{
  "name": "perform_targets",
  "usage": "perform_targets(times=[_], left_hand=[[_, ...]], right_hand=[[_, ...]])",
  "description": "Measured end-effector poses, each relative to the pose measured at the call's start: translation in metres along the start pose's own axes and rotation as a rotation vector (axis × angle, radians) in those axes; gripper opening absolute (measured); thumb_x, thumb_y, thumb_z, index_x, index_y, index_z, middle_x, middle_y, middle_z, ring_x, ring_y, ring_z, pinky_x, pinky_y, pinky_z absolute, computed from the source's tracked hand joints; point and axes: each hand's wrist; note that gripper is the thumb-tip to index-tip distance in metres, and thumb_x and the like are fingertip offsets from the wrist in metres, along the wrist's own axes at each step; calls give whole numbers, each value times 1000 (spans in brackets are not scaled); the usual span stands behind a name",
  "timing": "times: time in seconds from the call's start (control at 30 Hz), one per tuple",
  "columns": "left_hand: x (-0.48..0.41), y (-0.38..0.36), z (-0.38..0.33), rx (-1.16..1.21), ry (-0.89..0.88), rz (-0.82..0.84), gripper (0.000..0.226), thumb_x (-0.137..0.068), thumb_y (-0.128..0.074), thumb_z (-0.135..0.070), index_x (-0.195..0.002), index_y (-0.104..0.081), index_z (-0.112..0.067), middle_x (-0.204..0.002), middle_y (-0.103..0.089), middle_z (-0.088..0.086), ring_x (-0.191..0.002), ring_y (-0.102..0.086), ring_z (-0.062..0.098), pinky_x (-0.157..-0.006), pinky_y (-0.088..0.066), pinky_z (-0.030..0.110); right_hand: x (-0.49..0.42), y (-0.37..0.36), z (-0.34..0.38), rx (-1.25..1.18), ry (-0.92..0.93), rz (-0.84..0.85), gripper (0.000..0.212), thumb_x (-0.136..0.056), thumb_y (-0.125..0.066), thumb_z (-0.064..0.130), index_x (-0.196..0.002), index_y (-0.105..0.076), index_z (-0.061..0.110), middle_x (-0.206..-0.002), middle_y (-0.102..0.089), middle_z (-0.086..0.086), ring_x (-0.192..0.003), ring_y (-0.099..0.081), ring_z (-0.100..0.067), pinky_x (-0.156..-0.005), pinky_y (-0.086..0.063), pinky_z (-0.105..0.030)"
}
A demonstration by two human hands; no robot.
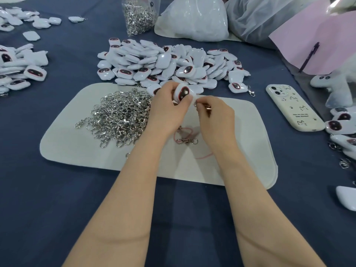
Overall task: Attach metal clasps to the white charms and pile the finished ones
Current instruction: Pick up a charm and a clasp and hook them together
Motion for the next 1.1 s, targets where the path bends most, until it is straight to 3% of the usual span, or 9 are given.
perform_targets(times=[0.1, 0.23, 0.33, 0.43, 0.57, 0.7, 0.8, 0.97, 1.1], left_hand=[[-1, -2, -1, 308, 210, 5, 3, -91, -59, -8, -91, -57, -10, -74, -59, 2, -49, -58, 3, -55, -52, 18], [-3, 1, -1, 715, 456, 72, 13, -92, -56, -4, -79, -56, -8, -56, -53, 0, -44, -54, 4, -49, -50, 14], [-4, 3, -1, 863, 540, 84, 14, -92, -56, -4, -78, -54, -6, -42, -51, -4, -42, -55, 3, -50, -51, 12], [-3, 2, -1, 900, 568, 75, 3, -91, -56, -3, -89, -56, -1, -48, -53, 0, -43, -56, 3, -48, -50, 11], [-3, -1, -1, 897, 573, 85, 11, -91, -56, -2, -101, -56, 1, -79, -56, 10, -46, -59, 4, -47, -50, 12], [-1, -2, -2, 859, 575, 126, 1, -90, -58, -3, -91, -58, -2, -75, -55, 8, -46, -60, 5, -46, -49, 13], [1, -2, -3, 810, 544, 125, 4, -90, -59, -3, -88, -57, -7, -71, -56, 4, -45, -59, 6, -45, -49, 14], [1, -2, -5, 572, 267, 70, 15, -91, -57, -2, -95, -58, -17, -84, -59, 4, -49, -57, 7, -53, -51, 17], [2, 0, -2, 70, -39, 82, 22, -89, -58, -6, -98, -58, -25, -84, -59, -5, -66, -59, 14, -64, -54, 22]], right_hand=[[-1, 2, 4, -211, -115, -22, 14, -90, -56, 10, -99, -63, 18, -86, -62, 14, -80, -55, -4, -73, -42, -9], [-2, 7, 6, -359, -194, -17, 15, -90, -60, 19, -84, -58, 33, -79, -63, 19, -74, -59, 4, -64, -51, -29], [-2, 6, 6, -336, -148, -13, 11, -92, -57, 17, -87, -63, 26, -78, -65, 16, -73, -60, 4, -69, -50, -21], [-2, 3, 3, -261, -110, -22, 11, -92, -58, 17, -89, -63, 26, -80, -65, 18, -73, -58, 4, -69, -47, -14], [-3, 1, 2, -287, -117, -85, 10, -90, -59, 15, -88, -62, 25, -80, -63, 18, -74, -57, 6, -70, -48, -14], [-2, 2, 6, -371, -107, -152, 19, -91, -57, 11, -83, -58, 28, -78, -62, 17, -74, -57, 4, -73, -44, -10], [0, 3, 5, -279, -37, -176, 12, -92, -55, 10, -90, -62, 20, -85, -64, 7, -76, -55, -1, -72, -42, -8], [1, 3, 4, -84, 57, -193, 12, -92, -52, 6, -92, -64, 4, -88, -65, -6, -83, -56, -20, -74, -43, -27], [-2, 3, -3, 67, 42, -32, 14, -92, -50, 6, -93, -63, 3, -91, -65, -10, -86, -56, -26, -76, -40, -31]])
Point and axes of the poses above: each hand's wrist, its own x-axis away from the middle knuckle, its own y-axis out of the back of the hand, z = x × y
